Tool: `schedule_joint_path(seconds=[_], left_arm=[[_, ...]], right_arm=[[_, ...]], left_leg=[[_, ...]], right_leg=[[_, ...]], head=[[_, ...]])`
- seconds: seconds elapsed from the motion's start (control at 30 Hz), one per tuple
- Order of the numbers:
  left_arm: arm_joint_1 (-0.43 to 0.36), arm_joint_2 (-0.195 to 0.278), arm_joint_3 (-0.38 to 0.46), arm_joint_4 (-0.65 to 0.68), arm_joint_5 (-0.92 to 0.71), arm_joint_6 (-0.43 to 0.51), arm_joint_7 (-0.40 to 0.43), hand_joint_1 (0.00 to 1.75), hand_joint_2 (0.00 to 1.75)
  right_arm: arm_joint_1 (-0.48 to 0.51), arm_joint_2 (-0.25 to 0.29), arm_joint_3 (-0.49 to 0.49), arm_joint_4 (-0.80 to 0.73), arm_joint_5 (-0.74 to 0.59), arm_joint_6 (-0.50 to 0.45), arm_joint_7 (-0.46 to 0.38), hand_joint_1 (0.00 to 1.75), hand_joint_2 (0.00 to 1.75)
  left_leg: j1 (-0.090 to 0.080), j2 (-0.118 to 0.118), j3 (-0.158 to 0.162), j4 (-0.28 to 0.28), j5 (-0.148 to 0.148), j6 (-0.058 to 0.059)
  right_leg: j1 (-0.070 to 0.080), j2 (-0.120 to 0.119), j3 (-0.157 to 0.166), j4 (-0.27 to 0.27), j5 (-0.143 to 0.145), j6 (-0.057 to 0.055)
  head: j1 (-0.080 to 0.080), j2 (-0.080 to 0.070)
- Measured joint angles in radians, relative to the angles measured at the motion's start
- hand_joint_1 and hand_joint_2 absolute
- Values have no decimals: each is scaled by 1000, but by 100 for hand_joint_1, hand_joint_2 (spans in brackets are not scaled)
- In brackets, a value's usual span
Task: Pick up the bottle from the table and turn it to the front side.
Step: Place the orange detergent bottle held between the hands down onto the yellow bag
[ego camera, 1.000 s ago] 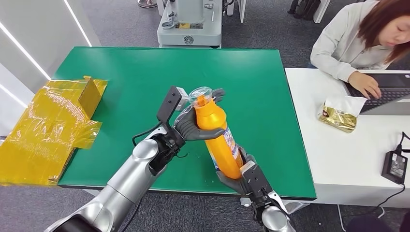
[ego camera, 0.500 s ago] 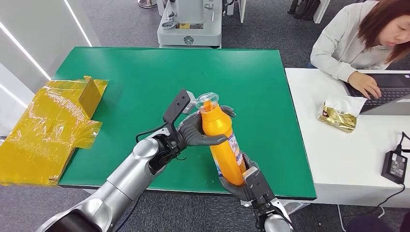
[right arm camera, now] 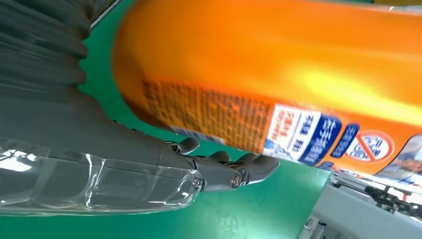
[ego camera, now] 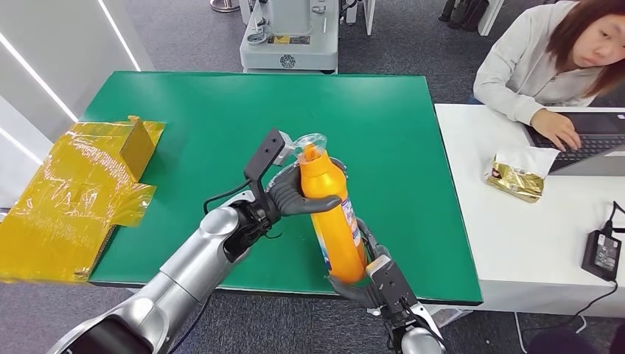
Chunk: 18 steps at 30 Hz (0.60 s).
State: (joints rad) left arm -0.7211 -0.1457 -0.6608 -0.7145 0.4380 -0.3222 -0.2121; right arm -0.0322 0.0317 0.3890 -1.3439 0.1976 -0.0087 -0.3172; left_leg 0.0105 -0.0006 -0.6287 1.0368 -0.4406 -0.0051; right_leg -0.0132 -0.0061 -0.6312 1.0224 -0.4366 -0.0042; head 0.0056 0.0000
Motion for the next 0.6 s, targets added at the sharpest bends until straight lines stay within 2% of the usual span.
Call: schedule_joint_path(seconds=[0.1, 0.27, 0.5, 0.6], left_arm=[[-40, 8, -5, 0, -123, 120, -81, 175, 175], [-143, 26, -11, -2, -446, 353, -170, 175, 175], [-279, 44, -33, 12, -929, 546, -196, 175, 175], [-325, 48, -64, 45, -1145, 645, -161, 175, 175]], right_arm=[[-1, -2, -4, -15, -9, -4, -10, 0, 175], [5, -9, -21, -59, -9, -3, -17, 0, 175], [11, -25, -38, -108, -6, 32, -19, 0, 175], [12, -31, -43, -109, -6, 38, -33, 0, 175]], left_leg=[[0, 0, 0, 0, 0, 0], [0, 0, 0, 0, 0, 0], [0, 0, 0, 0, 0, 0], [0, 0, 0, 0, 0, 0]], right_leg=[[0, 0, 0, 0, 0, 0], [0, 0, 0, 0, 0, 0], [0, 0, 0, 0, 1, 0], [0, 0, 0, 0, 1, 0]], head=[[0, 0], [0, 0], [0, 0], [0, 0]])
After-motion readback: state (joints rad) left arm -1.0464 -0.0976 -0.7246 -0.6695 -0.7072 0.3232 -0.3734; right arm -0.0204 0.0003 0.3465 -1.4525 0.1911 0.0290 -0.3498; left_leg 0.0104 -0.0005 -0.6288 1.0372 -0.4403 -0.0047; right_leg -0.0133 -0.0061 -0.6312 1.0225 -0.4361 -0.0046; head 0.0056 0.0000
